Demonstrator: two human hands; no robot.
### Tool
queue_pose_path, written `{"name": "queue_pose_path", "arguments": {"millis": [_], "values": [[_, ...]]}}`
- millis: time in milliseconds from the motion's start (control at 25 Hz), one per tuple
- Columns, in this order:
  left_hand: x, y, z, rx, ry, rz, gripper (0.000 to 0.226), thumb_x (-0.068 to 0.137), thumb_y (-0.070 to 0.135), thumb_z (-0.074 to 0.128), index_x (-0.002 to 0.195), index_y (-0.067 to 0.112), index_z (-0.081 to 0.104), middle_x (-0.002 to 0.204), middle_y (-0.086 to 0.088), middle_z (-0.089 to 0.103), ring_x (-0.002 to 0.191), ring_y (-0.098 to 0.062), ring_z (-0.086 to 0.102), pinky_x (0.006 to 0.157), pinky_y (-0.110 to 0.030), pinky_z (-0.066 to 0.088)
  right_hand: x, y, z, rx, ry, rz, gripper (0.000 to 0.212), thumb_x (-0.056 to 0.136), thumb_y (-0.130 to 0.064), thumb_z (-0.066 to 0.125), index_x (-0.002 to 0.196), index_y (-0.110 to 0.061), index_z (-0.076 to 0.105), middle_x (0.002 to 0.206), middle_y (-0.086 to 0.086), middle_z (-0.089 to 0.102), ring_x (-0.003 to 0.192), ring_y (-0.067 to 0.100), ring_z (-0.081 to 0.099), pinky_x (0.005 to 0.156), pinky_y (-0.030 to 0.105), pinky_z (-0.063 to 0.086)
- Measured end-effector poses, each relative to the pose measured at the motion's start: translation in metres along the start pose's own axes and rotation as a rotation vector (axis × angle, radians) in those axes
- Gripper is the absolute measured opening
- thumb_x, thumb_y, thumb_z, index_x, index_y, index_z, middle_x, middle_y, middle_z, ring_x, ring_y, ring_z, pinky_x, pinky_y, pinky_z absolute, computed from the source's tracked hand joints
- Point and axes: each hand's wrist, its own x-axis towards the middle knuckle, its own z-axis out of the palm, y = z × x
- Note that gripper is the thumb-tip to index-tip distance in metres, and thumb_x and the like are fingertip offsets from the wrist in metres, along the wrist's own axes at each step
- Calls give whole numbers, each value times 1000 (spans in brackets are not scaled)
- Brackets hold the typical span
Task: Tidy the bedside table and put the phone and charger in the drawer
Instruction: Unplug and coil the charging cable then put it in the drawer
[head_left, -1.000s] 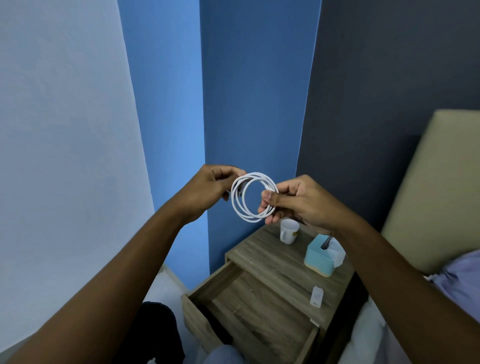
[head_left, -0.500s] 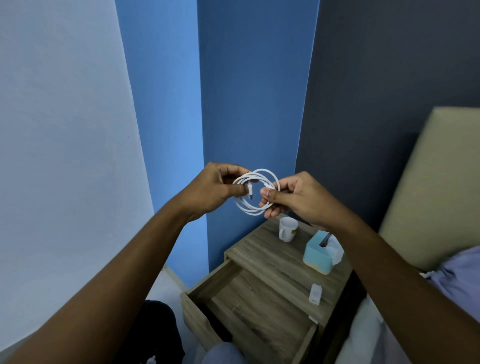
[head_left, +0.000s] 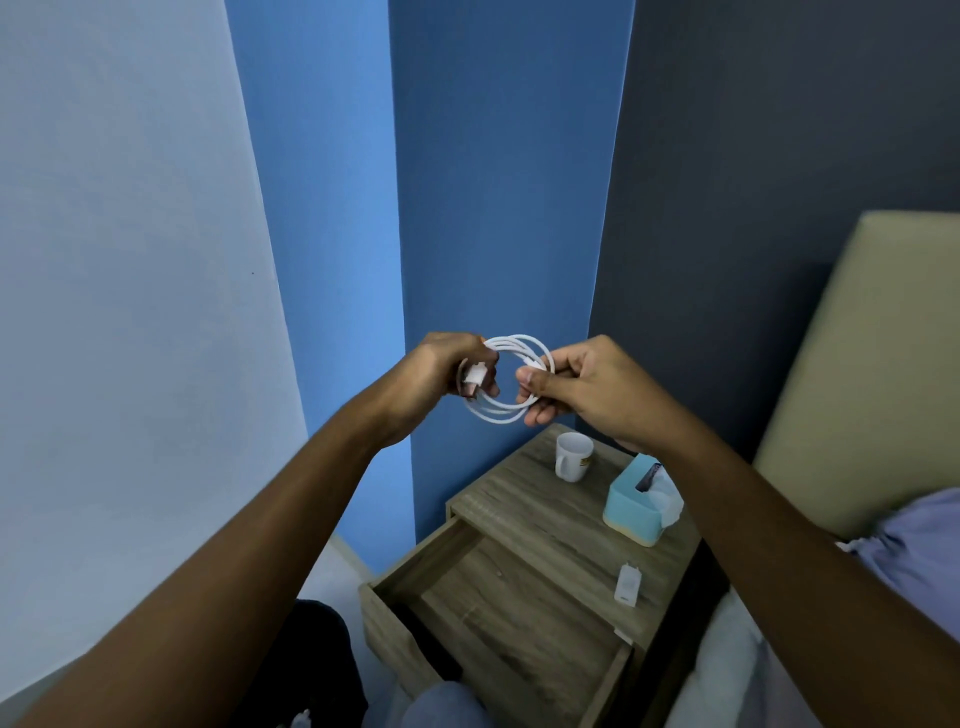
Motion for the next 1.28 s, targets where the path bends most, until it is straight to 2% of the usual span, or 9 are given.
{"name": "queue_pose_path", "arguments": {"millis": [120, 320, 440, 680, 800, 920, 1040, 1160, 1280], "values": [[1, -6, 3, 156, 41, 34, 29, 94, 41, 60, 82, 18, 71, 83, -17, 69, 74, -12, 63, 76, -30, 50, 1, 1, -1, 50, 2, 8, 26, 93, -15, 64, 93, 11, 69, 78, 23, 72, 63, 21, 72, 62, 22, 58], [6, -22, -3, 77, -46, 28, 19, 98, 15, 58, 105, 2, 69, 99, -18, 74, 92, -26, 70, 93, -42, 57, 1, 21, -4, 195, 49, 75, 28, 94, -13, 63, 93, 14, 67, 77, 20, 69, 61, 21, 70, 58, 20, 56], [6, -31, 1, 60, -101, 41, 25, 96, 8, 58, 118, -3, 65, 109, -25, 71, 97, -23, 69, 93, -36, 57, 1, 37, -1, 274, 74, 121, 29, 94, -14, 62, 96, 15, 66, 79, 20, 68, 61, 21, 70, 59, 20, 57], [19, -101, 12, 49, -42, -45, 24, 96, 7, 59, 119, 0, 63, 104, -18, 75, 92, -21, 72, 86, -36, 60, 3, 102, 19, 313, 124, 195, 24, 95, -13, 62, 102, 10, 65, 82, 21, 71, 59, 19, 70, 56, 22, 56], [25, -159, 19, 79, -42, -132, 19, 93, 21, 66, 109, 11, 69, 94, -16, 76, 82, -19, 68, 80, -40, 58, 4, 151, 34, 321, 144, 283, 19, 95, -15, 61, 98, 3, 67, 80, 20, 72, 58, 19, 71, 55, 22, 57], [29, -238, 26, 155, 82, -218, 35, 88, 51, 63, 102, 20, 71, 86, -1, 74, 76, -13, 65, 79, -36, 52, 2, 217, 58, 349, 148, 424, 17, 96, -14, 60, 95, 1, 66, 81, 26, 69, 54, 18, 70, 54, 21, 57], [19, -323, 28, 495, 227, -223, 40, 93, 54, 54, 110, 21, 70, 106, 0, 74, 101, -17, 67, 91, -33, 50, -11, 288, 91, 353, 164, 611, 15, 96, -13, 61, 93, 1, 67, 74, 21, 70, 52, 18, 69, 52, 22, 57], [-3, -415, 29, 799, 111, -329, 62, 92, 66, 37, 125, 20, 64, 131, -6, 64, 125, -31, 53, 103, -44, 43, -36, 365, 127, 312, 129, 831, 17, 97, -16, 61, 91, -1, 68, 78, 22, 71, 55, 20, 71, 53, 25, 57], [-29, -483, 30, 979, -17, -469, 79, 90, 73, 26, 145, 20, 43, 155, -9, 40, 145, -34, 29, 117, -53, 23, -62, 424, 163, 217, 51, 1014, 25, 97, -18, 61, 93, 6, 67, 73, 19, 69, 50, 15, 69, 49, 23, 53]]}}
